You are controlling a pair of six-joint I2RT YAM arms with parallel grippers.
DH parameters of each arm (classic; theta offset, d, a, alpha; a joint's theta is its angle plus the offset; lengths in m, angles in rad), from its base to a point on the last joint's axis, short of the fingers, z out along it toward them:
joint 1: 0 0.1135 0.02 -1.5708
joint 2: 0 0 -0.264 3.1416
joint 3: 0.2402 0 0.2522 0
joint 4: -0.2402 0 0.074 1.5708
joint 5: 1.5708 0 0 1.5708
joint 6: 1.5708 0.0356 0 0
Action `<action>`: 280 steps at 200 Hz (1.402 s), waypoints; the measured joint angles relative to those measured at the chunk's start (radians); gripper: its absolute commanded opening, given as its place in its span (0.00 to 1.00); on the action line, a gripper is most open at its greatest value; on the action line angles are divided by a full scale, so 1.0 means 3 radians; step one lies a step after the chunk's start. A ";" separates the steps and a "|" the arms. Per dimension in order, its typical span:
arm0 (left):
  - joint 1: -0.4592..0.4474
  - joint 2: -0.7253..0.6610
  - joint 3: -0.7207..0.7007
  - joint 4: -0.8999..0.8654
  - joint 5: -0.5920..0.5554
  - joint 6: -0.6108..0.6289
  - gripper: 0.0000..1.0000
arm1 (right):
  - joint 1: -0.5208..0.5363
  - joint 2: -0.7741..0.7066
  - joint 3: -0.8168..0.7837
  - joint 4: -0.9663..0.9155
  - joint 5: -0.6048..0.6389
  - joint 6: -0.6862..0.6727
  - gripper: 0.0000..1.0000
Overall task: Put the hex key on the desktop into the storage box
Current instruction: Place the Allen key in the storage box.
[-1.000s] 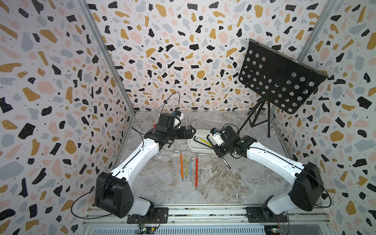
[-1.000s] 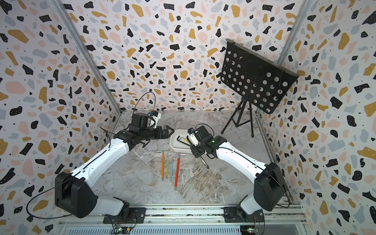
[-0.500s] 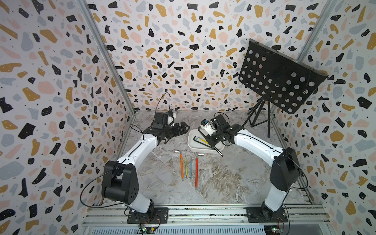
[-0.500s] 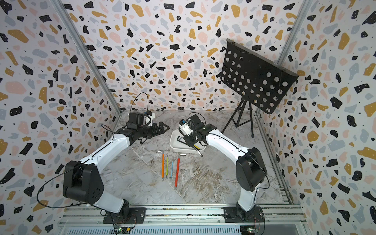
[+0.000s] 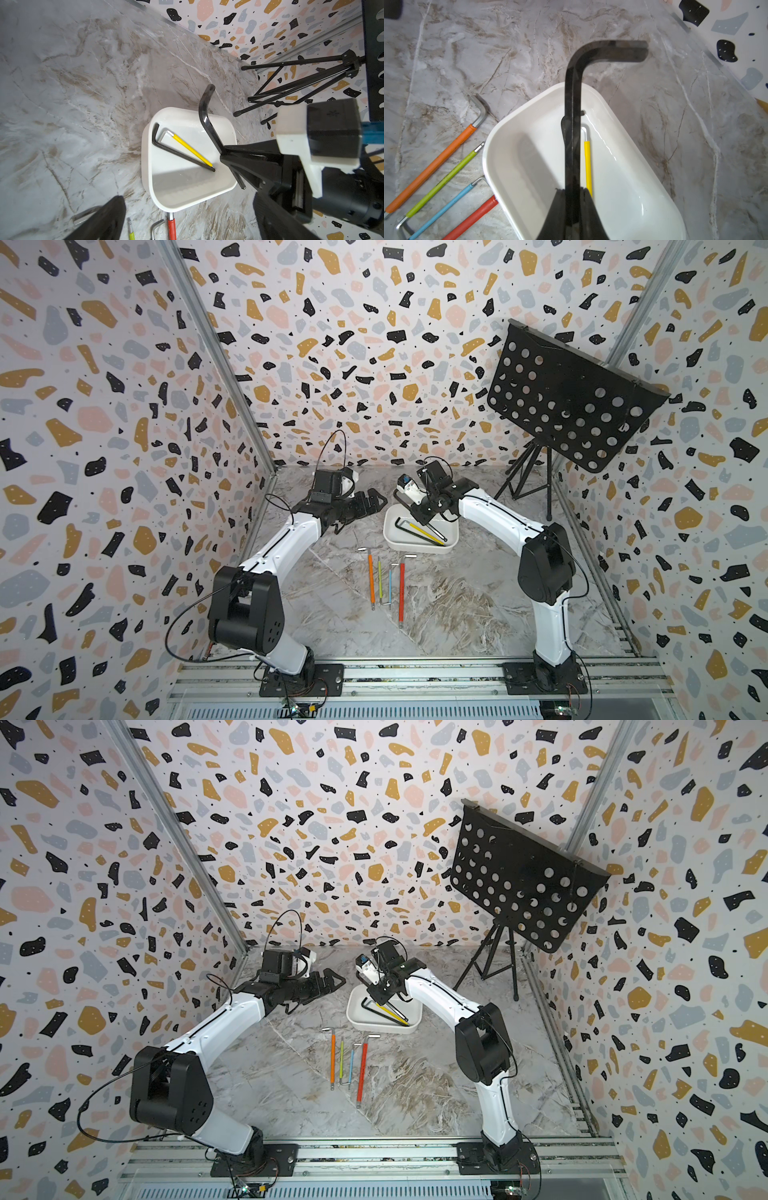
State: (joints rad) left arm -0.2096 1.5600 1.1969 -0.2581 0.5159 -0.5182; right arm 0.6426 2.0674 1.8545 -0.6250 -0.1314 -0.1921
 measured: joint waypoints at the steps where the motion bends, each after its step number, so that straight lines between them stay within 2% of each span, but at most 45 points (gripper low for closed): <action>1: 0.0000 0.0000 0.0000 0.0001 0.0000 0.0000 1.00 | 0.0000 0.0004 0.0005 -0.0001 0.0000 -0.0003 0.00; 82: 0.0000 0.0000 0.0000 0.0005 -0.0003 -0.0029 1.00 | -0.0047 0.0429 0.0364 -0.0039 0.0017 -0.0251 0.00; 121: 0.0000 -0.0004 0.0000 0.0005 -0.0013 -0.0033 1.00 | -0.0047 0.0526 0.0376 -0.0038 0.0027 -0.0305 0.00; 183: 0.0000 -0.0008 0.0000 0.0010 0.0003 -0.0078 1.00 | -0.0047 0.0537 -0.0046 0.0125 0.0086 -0.0371 0.00; 280: 0.0000 -0.0008 0.0000 0.0019 0.0010 -0.0088 1.00 | -0.0048 0.0421 -0.0289 0.0327 -0.0052 -0.0371 0.00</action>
State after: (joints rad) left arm -0.2096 1.5578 1.1969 -0.2523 0.5190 -0.5446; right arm 0.6281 2.1937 1.7679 -0.5270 -0.1471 -0.3035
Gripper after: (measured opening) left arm 0.996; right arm 0.129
